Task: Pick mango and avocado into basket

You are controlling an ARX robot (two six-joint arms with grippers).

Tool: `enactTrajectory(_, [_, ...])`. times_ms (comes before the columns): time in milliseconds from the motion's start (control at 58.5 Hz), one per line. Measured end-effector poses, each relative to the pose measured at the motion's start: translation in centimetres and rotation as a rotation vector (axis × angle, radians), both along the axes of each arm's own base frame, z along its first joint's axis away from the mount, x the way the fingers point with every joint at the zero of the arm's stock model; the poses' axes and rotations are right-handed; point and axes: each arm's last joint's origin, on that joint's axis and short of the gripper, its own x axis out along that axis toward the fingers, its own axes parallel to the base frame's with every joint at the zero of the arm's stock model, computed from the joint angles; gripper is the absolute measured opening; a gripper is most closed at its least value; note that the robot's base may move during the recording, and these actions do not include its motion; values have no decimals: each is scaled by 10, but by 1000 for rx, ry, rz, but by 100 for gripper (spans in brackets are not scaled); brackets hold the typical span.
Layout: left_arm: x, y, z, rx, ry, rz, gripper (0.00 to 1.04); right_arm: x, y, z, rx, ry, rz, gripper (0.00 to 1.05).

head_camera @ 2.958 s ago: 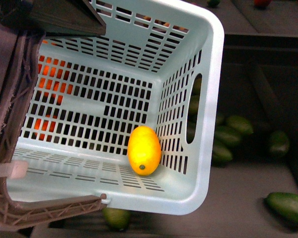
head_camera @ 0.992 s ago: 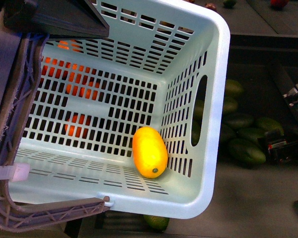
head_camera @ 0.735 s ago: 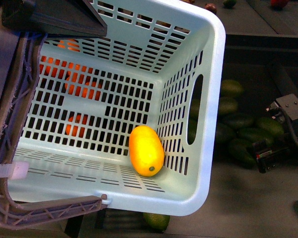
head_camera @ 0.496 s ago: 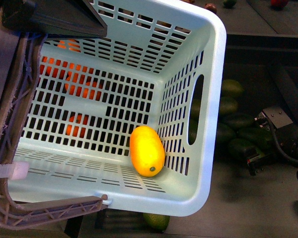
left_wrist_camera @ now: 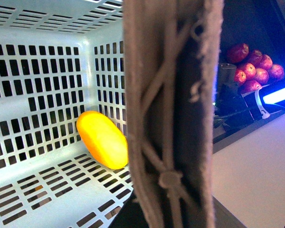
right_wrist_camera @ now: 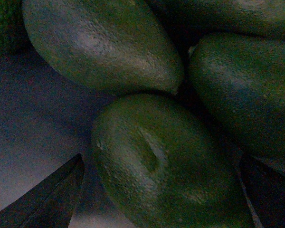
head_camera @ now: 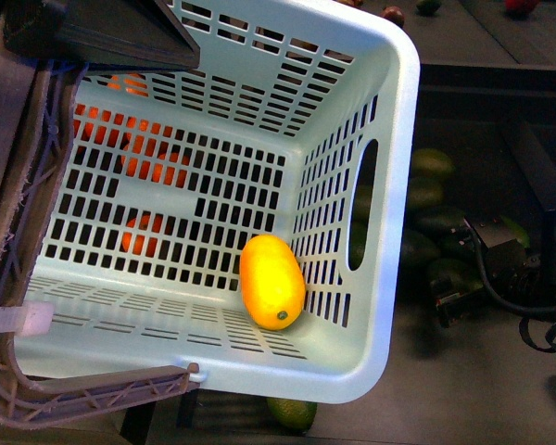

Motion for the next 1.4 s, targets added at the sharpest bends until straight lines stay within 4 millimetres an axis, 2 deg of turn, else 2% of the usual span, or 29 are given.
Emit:
enactTrajectory(376, [0, 0, 0, 0, 0, 0, 5, -3, 8, 0, -11, -17, -31, 97])
enactTrajectory(667, [0, 0, 0, 0, 0, 0, 5, -4, 7, -1, -24, -20, -55, 65])
enactTrajectory(804, [0, 0, 0, 0, 0, 0, 5, -6, 6, -1, -23, -20, -58, 61])
enactTrajectory(1111, [0, 0, 0, 0, 0, 0, 5, -15, 1, 2, -2, -16, -87, 60])
enactTrajectory(1265, [0, 0, 0, 0, 0, 0, 5, -16, -8, 25, 67, -48, -135, 60])
enactTrajectory(1402, [0, 0, 0, 0, 0, 0, 5, -7, -15, 69, 126, -147, -167, 60])
